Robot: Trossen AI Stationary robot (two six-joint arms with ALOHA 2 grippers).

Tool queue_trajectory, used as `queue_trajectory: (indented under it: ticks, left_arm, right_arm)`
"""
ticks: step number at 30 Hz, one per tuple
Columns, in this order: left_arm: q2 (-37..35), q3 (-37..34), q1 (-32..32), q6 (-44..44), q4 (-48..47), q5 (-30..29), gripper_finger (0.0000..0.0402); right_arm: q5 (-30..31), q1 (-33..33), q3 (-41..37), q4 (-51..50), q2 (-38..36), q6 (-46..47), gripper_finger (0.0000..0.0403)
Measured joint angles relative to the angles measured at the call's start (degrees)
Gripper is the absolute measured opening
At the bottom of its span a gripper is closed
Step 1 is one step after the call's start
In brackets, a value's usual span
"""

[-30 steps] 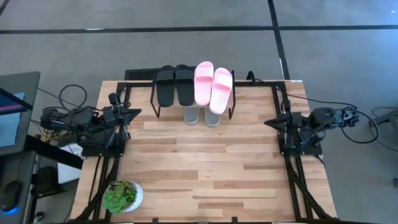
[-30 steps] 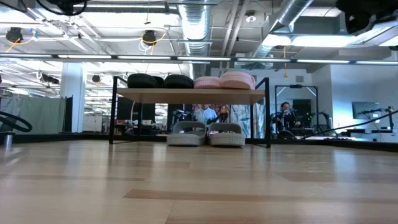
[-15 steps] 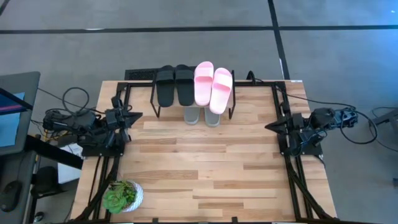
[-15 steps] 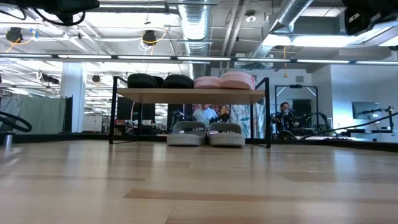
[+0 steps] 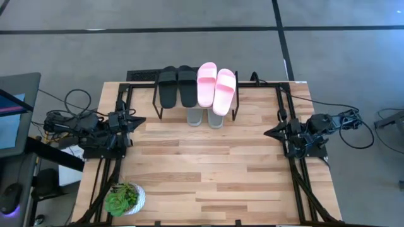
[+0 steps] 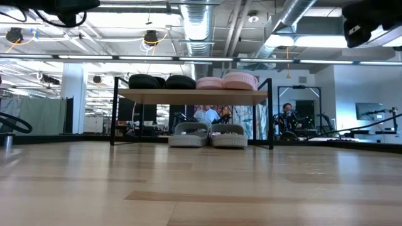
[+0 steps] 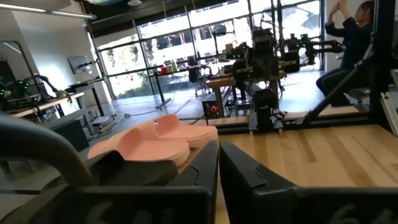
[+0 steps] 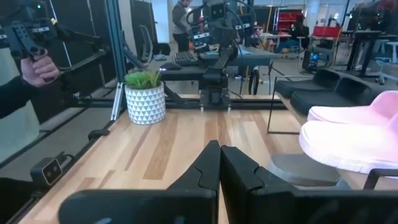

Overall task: Pick and place slides into the shelf
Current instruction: Return to Home Position

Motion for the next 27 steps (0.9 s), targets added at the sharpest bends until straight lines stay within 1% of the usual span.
queue_trajectory:
  ticks: [3, 7, 9, 11, 14, 15, 16, 20, 24, 27]
  left_arm:
    - [0.0, -2.7, 0.0, 0.0, 2.8, 0.0, 0.0006]
    - [0.0, -7.0, 0.0, 0.8, 8.2, -3.0, 0.0006]
    - [0.0, -8.3, 0.0, 1.5, 10.5, -3.0, 0.0006]
    - [0.0, -8.7, 0.0, 2.4, 12.2, -1.6, 0.0006]
    - [0.0, -8.8, 0.0, 4.2, 15.1, 2.0, 0.0006]
    - [0.0, -8.8, 0.0, 4.8, 15.8, 3.0, 0.0006]
    - [0.0, -8.8, 0.0, 5.2, 16.3, 3.7, 0.0006]
    - [0.0, -8.8, 0.4, 5.3, 15.3, 4.0, 0.0006]
    - [0.0, -8.8, 2.2, 3.7, 13.3, 4.8, 0.0006]
    - [0.0, -8.8, 4.4, 3.1, 13.1, 5.1, 0.0006]
  right_arm:
    - [-0.2, 0.0, -0.8, 0.7, 0.0, 0.1, 0.0000]
    - [-0.2, 0.0, -3.4, 3.4, 0.0, 0.1, 0.0000]
    - [-0.7, 0.0, -4.6, 4.7, 0.0, 0.1, 0.0000]
    - [-4.0, 0.0, -6.1, 7.2, 0.0, -1.0, 0.0000]
    - [-13.3, 0.0, -8.1, 10.9, 0.0, -5.8, 0.0000]
    - [-15.0, -0.2, -8.3, 11.5, 0.0, -6.7, 0.0000]
    - [-15.1, -0.5, -8.4, 11.9, 0.0, -7.1, 0.0000]
    - [-15.0, -3.5, -8.6, 11.5, 0.0, -7.3, 0.0000]
    - [-15.3, -8.2, -8.6, 10.0, 0.0, -7.0, 0.0000]
    - [-18.1, -12.4, -8.6, 9.9, 0.0, -7.0, 0.0000]
